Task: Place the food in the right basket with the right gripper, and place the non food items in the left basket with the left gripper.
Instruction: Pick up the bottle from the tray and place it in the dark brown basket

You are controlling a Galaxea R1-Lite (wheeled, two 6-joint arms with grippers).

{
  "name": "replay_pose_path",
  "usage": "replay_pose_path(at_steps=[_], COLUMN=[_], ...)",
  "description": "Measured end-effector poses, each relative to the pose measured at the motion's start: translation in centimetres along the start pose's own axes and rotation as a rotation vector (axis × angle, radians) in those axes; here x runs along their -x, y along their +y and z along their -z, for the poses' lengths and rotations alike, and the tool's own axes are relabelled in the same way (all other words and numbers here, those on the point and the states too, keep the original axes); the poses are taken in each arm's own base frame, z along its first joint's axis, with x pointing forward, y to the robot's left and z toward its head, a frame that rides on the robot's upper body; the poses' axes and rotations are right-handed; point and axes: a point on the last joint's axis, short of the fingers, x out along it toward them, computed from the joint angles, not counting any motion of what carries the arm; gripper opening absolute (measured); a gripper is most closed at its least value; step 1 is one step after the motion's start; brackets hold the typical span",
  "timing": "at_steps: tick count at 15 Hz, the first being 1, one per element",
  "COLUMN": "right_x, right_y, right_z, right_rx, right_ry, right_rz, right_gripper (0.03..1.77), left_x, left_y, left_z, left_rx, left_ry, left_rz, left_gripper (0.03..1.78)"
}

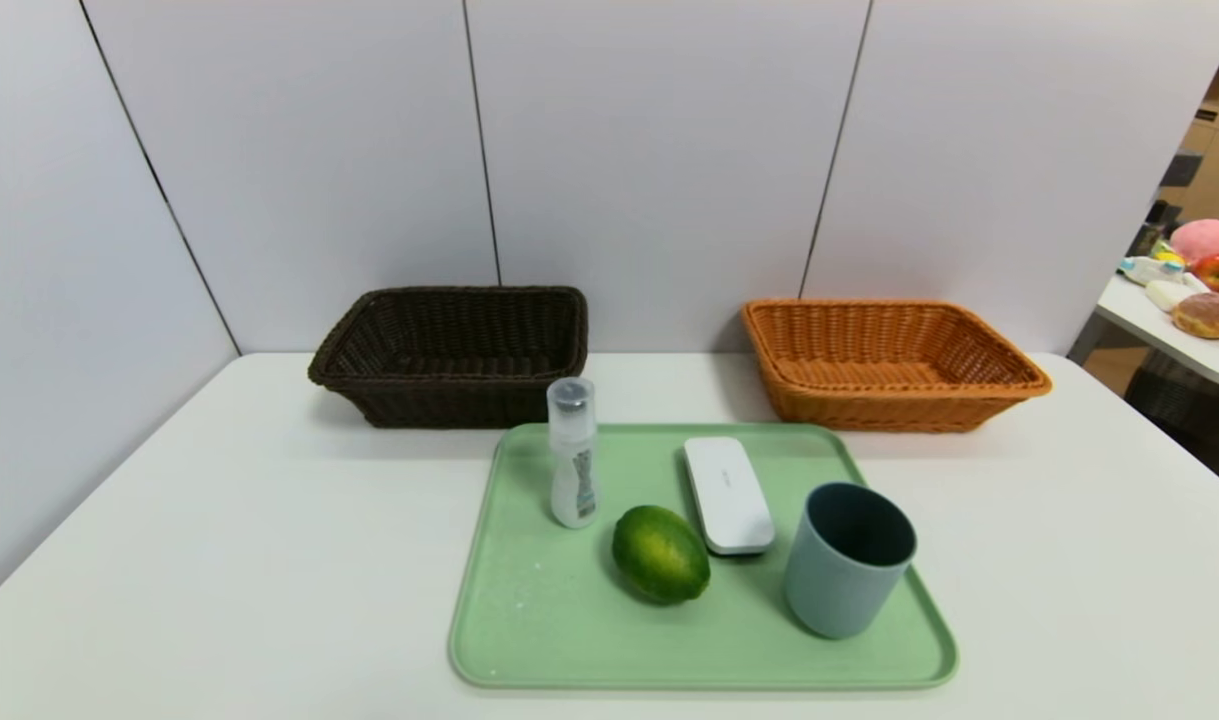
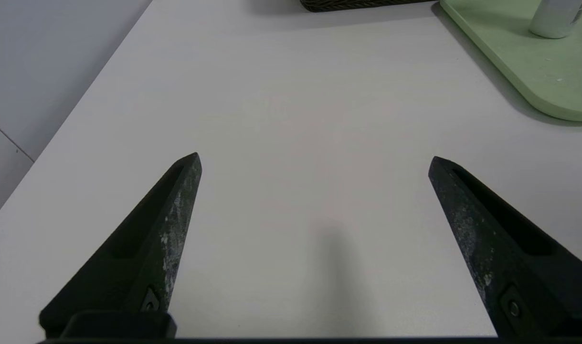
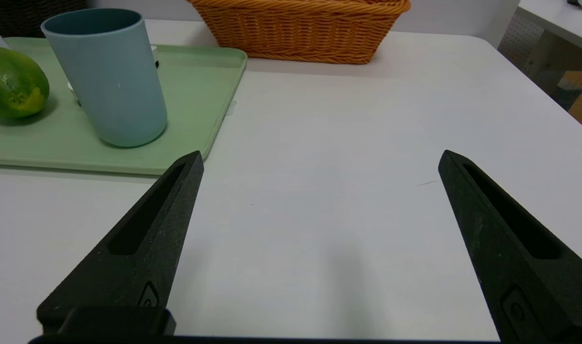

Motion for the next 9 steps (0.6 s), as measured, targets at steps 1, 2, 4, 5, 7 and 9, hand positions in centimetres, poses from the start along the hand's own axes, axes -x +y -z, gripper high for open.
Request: replay_pose_path(at_steps=[1, 2, 4, 5, 7, 9], right_x=[0.0, 0.0, 0.0, 0.0, 0.0, 0.0], right_y=[0.0, 0.0, 0.0, 0.0, 0.0, 0.0], right_z=[0.0, 0.0, 0.0, 0.0, 0.0, 0.0], right_rx=[-0.001, -0.001, -0.001, -0.002, -0.001, 0.002], right_ry=[0.0, 0.0, 0.0, 0.0, 0.0, 0.0], right_rz=[0.0, 0.0, 0.001, 0.001, 0.001, 0.0], right_gripper=[1.7, 1.7, 1.7, 1.7, 1.7, 1.7], left_x=[0.0, 0.0, 0.0, 0.0, -0.01, -0.02], left_y=[0.0, 0.0, 0.0, 0.0, 0.0, 0.0], left_z=[0.0, 0.0, 0.0, 0.0, -0.03, -0.04], left_rx=[0.0, 0.0, -0.003, 0.004, 0.0, -0.006], left_ry=[0.0, 0.0, 0.0, 0.0, -0.005, -0.008], left_rz=[0.001, 0.0, 0.0, 0.0, 0.0, 0.001], left_gripper=[1.69, 1.69, 1.69, 1.69, 1.69, 1.69])
